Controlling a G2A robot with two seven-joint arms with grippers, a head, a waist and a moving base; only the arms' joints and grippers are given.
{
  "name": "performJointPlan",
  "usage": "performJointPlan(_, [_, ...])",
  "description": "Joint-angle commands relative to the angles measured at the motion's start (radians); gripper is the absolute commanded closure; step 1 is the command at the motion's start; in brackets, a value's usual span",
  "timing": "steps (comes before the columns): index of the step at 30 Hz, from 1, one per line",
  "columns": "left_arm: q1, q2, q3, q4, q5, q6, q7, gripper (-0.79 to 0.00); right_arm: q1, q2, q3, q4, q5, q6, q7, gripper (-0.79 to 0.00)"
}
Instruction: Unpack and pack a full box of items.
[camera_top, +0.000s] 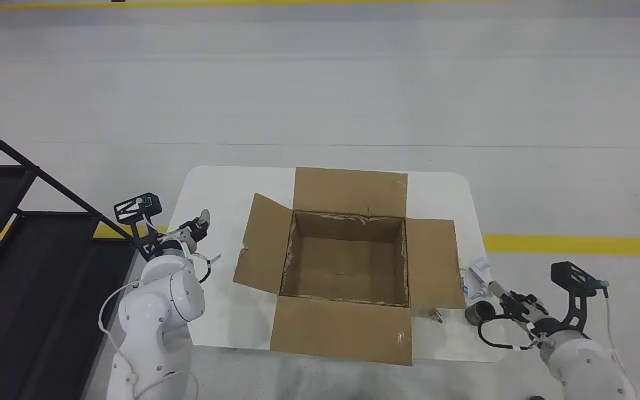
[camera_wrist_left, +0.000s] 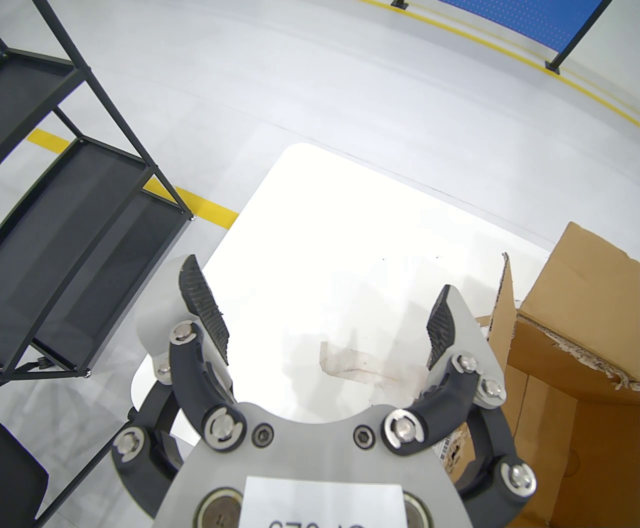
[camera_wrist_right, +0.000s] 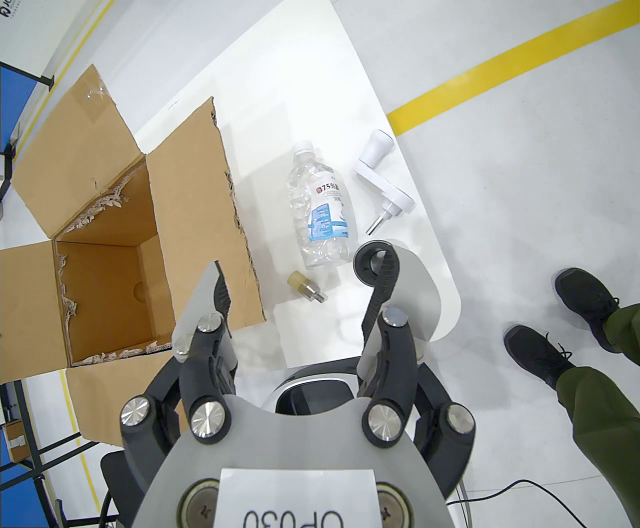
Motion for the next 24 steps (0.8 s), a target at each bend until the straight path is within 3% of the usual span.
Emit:
performJointPlan(1, [0.0,0.0,0.0,0.0,0.0,0.0,0.0,-0.785,0.0,0.0,0.0,0.0,0.0,0.0,0.0,0.0])
performJointPlan(9, [0.0,0.0,0.0,0.0,0.0,0.0,0.0,-0.785,0.041,0.006,0.04,0.027,0.021,0.004,0.006,0.0])
performJointPlan(13, [0.0,0.0,0.0,0.0,0.0,0.0,0.0,-0.785,0.117,0.026,0.105,0.099,-0.024,-0.004,0.139,0.0])
performJointPlan(15, [0.0,0.0,0.0,0.0,0.0,0.0,0.0,-0.785,0.167,0.04,0.123,0.153,-0.066,-0.017,0.237,-0.108])
performJointPlan(19, [0.0,0.0,0.0,0.0,0.0,0.0,0.0,-0.785,0.26,0.067,0.116,0.251,-0.188,-0.07,0.4,-0.16])
performJointPlan(21, [0.0,0.0,0.0,0.0,0.0,0.0,0.0,-0.785,0.302,0.078,0.091,0.294,-0.254,-0.1,0.463,-0.231])
performJointPlan(24, [0.0,0.0,0.0,0.0,0.0,0.0,0.0,-0.785,0.348,0.09,0.058,0.335,-0.326,-0.135,0.526,-0.222])
